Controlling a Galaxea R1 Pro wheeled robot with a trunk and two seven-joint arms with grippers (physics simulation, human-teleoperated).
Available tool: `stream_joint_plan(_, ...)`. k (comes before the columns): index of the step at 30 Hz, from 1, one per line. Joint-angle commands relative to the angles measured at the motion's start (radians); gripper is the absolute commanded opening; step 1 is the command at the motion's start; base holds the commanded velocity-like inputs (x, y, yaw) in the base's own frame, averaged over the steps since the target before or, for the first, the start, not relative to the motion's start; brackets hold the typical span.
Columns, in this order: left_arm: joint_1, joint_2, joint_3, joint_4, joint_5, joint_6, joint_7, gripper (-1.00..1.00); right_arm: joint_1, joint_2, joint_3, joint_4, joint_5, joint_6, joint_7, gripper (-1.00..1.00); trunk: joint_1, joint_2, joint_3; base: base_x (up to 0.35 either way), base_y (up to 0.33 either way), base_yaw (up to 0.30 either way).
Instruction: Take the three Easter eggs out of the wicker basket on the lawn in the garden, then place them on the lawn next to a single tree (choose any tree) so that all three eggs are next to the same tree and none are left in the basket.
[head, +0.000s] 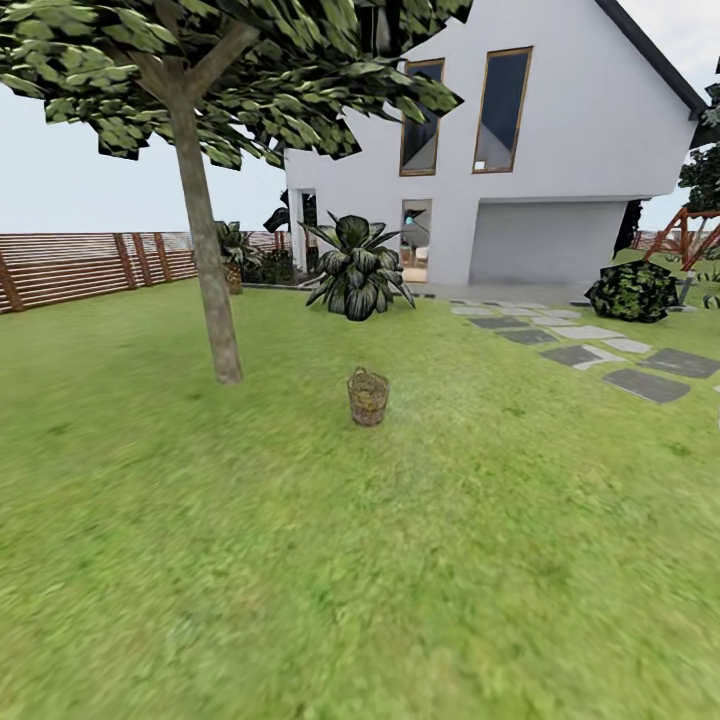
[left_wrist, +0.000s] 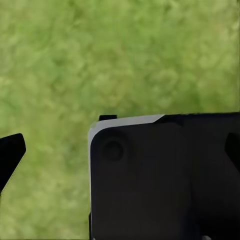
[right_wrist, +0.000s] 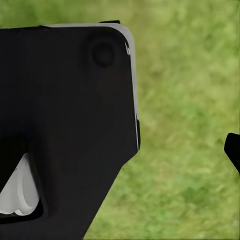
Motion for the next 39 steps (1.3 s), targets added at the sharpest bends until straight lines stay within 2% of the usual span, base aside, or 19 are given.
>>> stream_joint_plan(1, 0.0, 0.0, -0.002, 0.001, -0.001, -0.003, 0.0, 1.0, 0.0, 0.0, -0.008, 0.0, 0.001, -0.003, 0.0, 1.0, 0.001, -0.001, -0.001, 0.336, 0.0, 0.0)
stream_joint_plan(21, 0.0, 0.0, -0.002, 0.001, -0.001, -0.004, 0.0, 1.0, 0.0, 0.0, -0.016, -0.001, -0.007, -0.002, 0.0, 1.0, 0.001, -0.001, -0.001, 0.336, 0.0, 0.0)
stream_joint_plan(39, 0.0, 0.0, -0.002, 0.001, -0.001, -0.004, 0.0, 1.0, 0.0, -0.002, -0.007, 0.001, 0.003, -0.003, 0.0, 1.0, 0.001, -0.001, -0.001, 0.336, 0.0, 0.0)
